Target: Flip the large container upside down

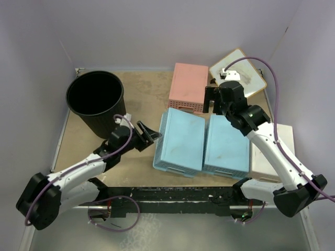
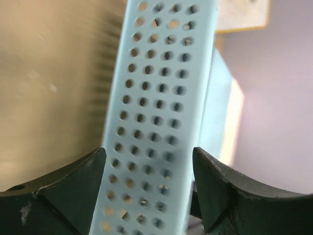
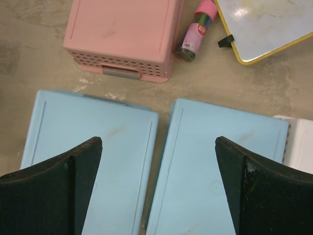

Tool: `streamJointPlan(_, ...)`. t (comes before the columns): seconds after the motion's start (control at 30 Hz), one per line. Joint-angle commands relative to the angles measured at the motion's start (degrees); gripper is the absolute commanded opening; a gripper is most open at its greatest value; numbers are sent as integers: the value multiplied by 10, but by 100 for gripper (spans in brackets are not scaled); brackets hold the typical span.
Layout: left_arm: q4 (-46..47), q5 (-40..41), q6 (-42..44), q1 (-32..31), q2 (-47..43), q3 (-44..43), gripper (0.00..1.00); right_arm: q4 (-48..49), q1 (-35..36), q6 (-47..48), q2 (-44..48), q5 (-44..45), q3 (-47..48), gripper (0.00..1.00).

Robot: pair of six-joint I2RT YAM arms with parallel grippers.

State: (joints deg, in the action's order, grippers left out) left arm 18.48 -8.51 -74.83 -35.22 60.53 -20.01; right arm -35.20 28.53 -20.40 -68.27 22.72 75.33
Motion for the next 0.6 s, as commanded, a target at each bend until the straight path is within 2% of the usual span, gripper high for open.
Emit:
streamJointPlan(0.0, -395, 154, 226, 1, -39, -119, 69, 25, 0, 2, -7, -18, -1, 100)
streamJointPlan(0.3, -490, 215, 286, 0, -39, -211, 70, 28, 11, 3, -34, -46, -11, 100)
streamJointPlan(0.43, -503, 210, 344, 0, -54, -286, 70, 15, 103, 5, -60, 86, -1, 100)
streamJointPlan(0.5, -514, 195, 370, 0, -51, -327, 70, 6, 137, 5, -85, 97, 11, 100)
streamJointPlan(0.57, -529, 174, 396, 0, -42, -378, 70, -2, 142, -7, -105, 86, 16, 100)
